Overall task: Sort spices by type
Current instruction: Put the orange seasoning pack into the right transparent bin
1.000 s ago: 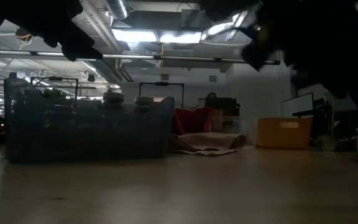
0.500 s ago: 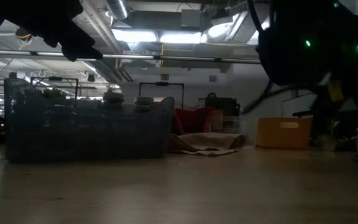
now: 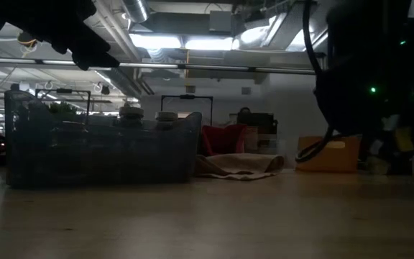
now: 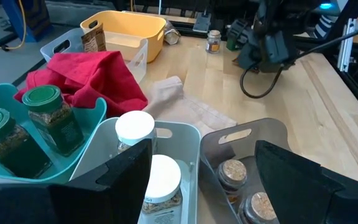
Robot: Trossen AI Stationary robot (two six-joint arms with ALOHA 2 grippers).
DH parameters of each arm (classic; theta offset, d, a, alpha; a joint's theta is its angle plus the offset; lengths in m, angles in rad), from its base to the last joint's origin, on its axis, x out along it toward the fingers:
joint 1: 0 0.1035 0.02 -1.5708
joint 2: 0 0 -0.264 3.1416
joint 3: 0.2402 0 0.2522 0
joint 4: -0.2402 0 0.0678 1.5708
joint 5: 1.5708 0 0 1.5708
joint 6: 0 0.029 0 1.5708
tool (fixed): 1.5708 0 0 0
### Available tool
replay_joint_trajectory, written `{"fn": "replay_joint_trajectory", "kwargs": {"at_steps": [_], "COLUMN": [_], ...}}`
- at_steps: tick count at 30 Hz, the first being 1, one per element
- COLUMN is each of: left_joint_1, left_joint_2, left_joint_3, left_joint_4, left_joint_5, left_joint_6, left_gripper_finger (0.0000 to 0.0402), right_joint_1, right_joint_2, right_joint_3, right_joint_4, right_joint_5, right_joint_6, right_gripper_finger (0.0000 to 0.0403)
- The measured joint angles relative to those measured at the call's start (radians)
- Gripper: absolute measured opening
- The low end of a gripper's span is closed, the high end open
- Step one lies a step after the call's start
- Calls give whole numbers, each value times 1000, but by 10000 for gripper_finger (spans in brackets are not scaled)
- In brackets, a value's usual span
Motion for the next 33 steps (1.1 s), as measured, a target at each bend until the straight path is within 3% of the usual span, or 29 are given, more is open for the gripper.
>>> {"fn": "replay_joint_trajectory", "kwargs": {"at_steps": [4, 14, 22, 33], "left_joint_1": [0, 0, 0, 0], "left_joint_2": [0, 0, 0, 0], "left_joint_3": [0, 0, 0, 0], "left_joint_4": [7, 42, 42, 41], "left_joint_5": [-3, -4, -4, -4], "left_joint_6": [0, 7, 8, 8], "left_gripper_finger": [269, 269, 269, 269], "right_joint_1": [0, 0, -30, -191], "right_joint_2": [1, 2, 4, 6], "right_joint_3": [-5, 22, 159, 456], "right_joint_4": [11, 16, 18, 16], "right_joint_5": [-26, -5, 130, 474], "right_joint_6": [-28, -68, -106, -335], "right_gripper_finger": [219, 46, 47, 35]}}
